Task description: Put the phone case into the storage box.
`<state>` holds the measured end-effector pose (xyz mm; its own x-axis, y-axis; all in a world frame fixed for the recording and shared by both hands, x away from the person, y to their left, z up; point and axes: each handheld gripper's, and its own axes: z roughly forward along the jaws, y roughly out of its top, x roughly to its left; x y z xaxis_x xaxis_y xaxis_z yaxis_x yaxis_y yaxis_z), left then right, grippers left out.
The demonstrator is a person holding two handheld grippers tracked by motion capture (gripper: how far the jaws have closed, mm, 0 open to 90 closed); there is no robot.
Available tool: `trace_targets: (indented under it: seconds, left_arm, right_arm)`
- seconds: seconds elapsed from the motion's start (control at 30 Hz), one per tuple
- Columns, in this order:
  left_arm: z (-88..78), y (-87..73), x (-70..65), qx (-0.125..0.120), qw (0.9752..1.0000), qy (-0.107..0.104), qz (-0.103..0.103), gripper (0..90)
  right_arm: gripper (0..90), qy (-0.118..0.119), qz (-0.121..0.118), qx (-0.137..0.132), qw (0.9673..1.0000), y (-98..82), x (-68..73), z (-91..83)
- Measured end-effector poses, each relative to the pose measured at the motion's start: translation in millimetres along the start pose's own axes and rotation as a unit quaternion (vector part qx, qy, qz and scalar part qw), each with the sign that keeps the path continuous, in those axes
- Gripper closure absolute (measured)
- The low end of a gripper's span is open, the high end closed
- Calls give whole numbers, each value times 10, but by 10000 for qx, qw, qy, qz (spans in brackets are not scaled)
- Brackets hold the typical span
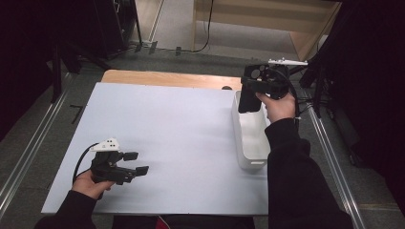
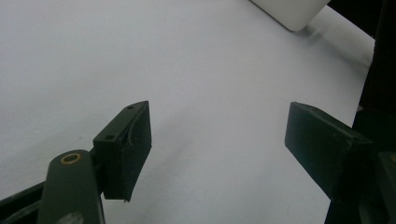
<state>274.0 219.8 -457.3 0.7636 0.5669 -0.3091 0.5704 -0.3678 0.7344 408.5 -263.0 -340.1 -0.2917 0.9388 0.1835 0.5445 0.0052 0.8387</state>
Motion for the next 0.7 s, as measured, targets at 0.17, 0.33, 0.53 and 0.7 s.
trace_targets:
  seconds: [0.17, 0.33, 0.53, 0.7]
  left_arm:
    - [3, 2, 5, 10, 10000, -28, -1, 226]
    - [1, 5, 3, 1, 10000, -32, -16, 226]
    - [0, 11, 5, 15, 10000, -37, 4, 226]
    - [-1, 12, 13, 20, 10000, -33, 1, 226]
  right_arm:
    - [127, -69, -23, 4, 10000, 63, -25, 110]
    - [127, -85, 146, -9, 9999, 117, -70, 212]
    - [127, -118, 226, 43, 9997, 142, -141, 343]
    - [127, -320, 232, 32, 9992, 153, -191, 429]
